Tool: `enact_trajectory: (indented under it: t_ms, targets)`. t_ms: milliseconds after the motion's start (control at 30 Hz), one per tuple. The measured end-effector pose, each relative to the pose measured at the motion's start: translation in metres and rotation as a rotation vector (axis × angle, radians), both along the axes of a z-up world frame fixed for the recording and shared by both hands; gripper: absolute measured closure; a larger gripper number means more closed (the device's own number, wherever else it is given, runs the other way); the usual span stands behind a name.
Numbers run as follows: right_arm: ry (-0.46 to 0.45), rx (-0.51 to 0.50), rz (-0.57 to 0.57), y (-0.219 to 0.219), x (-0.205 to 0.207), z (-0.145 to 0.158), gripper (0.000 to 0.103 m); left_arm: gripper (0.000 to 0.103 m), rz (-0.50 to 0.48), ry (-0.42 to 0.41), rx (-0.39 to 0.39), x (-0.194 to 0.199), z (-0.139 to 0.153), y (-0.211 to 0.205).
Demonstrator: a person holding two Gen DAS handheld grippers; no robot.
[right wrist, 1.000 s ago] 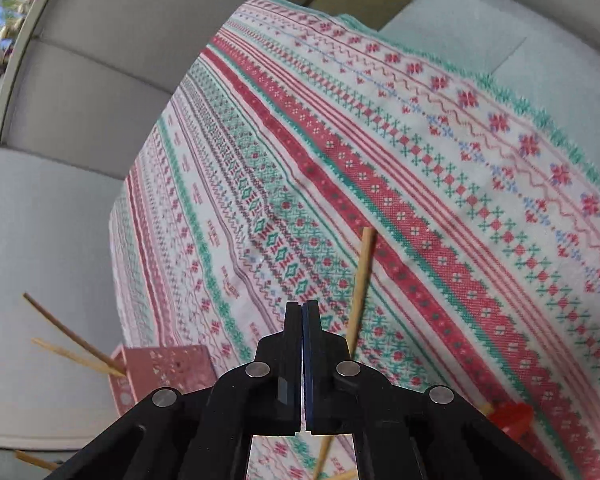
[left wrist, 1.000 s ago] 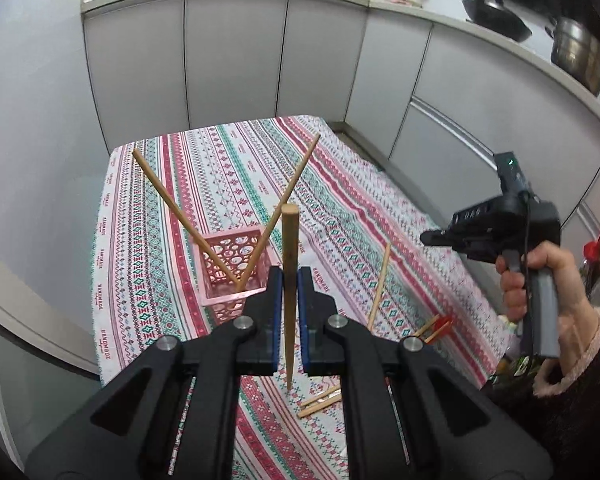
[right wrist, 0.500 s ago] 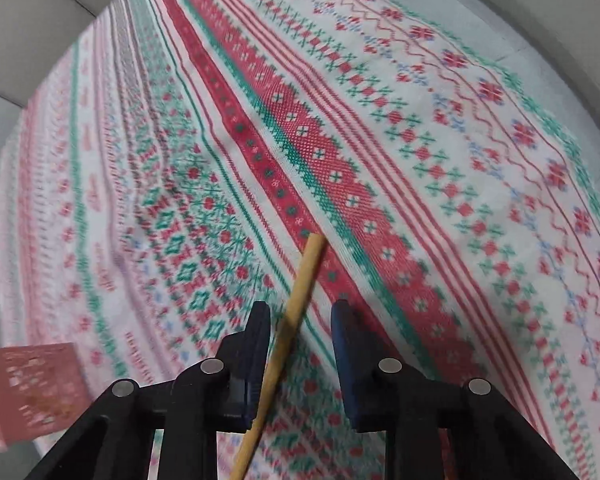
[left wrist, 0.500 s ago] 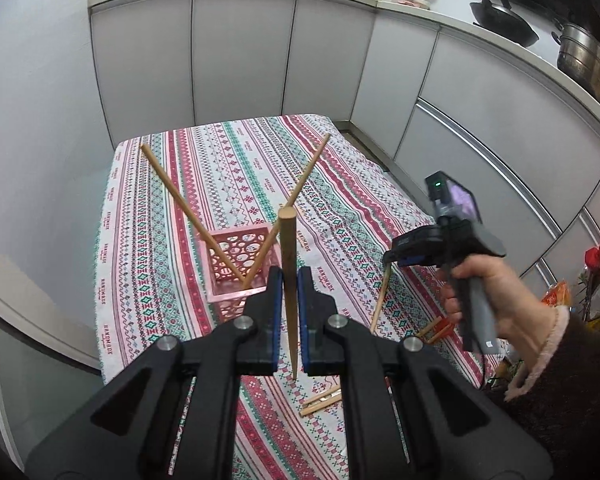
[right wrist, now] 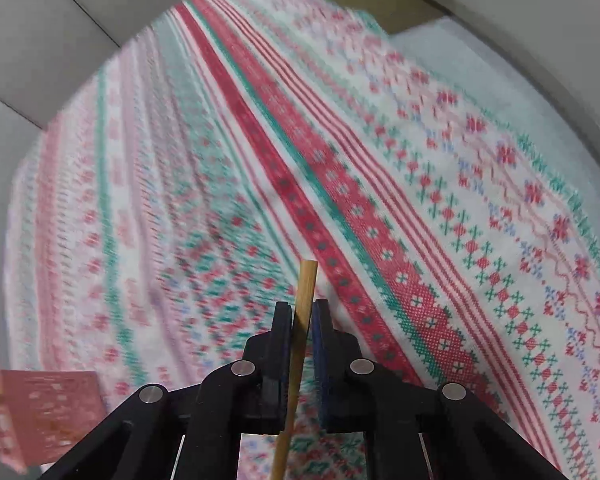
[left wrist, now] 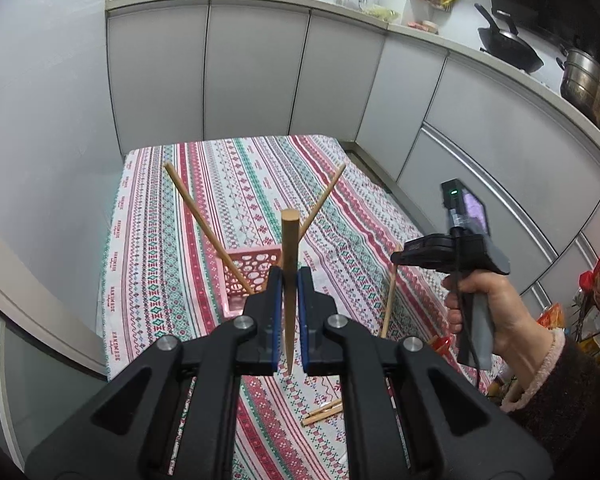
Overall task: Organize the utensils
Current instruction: 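Lift the chopsticks upright and carry both tools over the pink basket, then lower the chopsticks into the pink basket and open both tools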
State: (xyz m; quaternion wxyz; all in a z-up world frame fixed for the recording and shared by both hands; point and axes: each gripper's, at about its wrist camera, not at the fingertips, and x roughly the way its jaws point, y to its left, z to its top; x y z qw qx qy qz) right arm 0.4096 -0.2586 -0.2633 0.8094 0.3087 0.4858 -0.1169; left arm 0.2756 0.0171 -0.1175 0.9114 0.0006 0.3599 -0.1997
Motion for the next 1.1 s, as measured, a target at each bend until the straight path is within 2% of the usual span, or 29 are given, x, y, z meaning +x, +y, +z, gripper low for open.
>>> enact_trajectory:
  t_ms: [100, 300, 567, 667, 767, 867, 1100]
  targets:
    - [-0.094, 0.004, 0.019, 0.002, -0.016, 0.032, 0.096, 0.095, 0.0, -0.039, -0.019, -0.007, 0.013, 0.003]
    - [-0.293, -0.057, 0.061, 0.018, -0.044, 0.102, 0.096, 0.095, 0.028, -0.118, -0.063, -0.021, 0.036, 0.012]
    - [-0.552, -0.102, 0.08, 0.039, -0.091, 0.172, 0.096, 0.095, 0.143, -0.238, -0.113, -0.025, 0.059, 0.031]
    - [-0.627, -0.111, 0.086, 0.047, -0.102, 0.189, 0.096, 0.095, 0.177, -0.263, -0.13, -0.021, 0.061, 0.033]
    - [-0.695, -0.119, 0.099, 0.057, -0.108, 0.202, 0.096, 0.095, 0.206, -0.29, -0.108, -0.015, 0.058, 0.03]
    - [-0.736, -0.108, 0.122, 0.066, -0.106, 0.207, 0.096, 0.095, 0.215, -0.28, -0.105, -0.007, 0.053, 0.028]
    - [-0.725, -0.078, 0.175, 0.091, -0.079, 0.191, 0.096, 0.095, 0.225, -0.262, -0.078, 0.012, 0.036, 0.025]
